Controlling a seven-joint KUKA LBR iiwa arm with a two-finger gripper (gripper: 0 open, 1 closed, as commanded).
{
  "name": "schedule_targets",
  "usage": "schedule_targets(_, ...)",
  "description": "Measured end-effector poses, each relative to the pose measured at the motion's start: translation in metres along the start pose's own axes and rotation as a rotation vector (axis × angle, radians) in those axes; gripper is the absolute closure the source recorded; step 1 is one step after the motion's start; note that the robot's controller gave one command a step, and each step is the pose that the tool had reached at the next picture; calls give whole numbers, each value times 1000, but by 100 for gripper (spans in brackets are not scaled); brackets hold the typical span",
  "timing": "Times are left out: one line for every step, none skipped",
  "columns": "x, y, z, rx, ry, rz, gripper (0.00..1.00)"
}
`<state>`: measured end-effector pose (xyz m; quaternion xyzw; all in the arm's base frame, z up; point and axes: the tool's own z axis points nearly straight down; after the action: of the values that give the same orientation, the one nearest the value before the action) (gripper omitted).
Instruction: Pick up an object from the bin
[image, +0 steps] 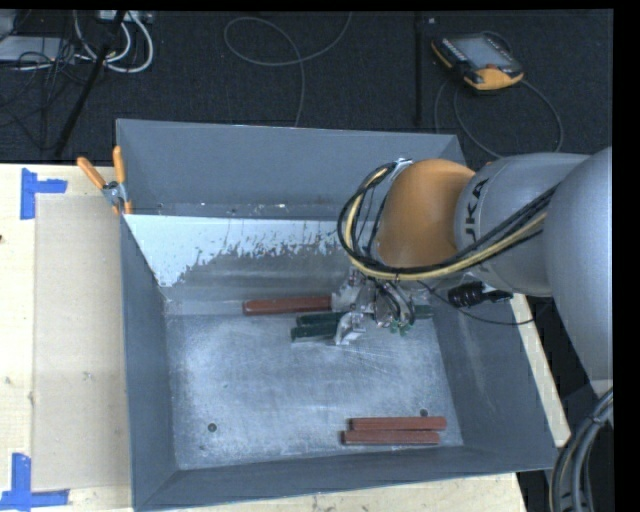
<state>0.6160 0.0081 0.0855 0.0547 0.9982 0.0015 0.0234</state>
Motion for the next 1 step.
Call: schedule_targets(0,0,-3,0,3,0,100)
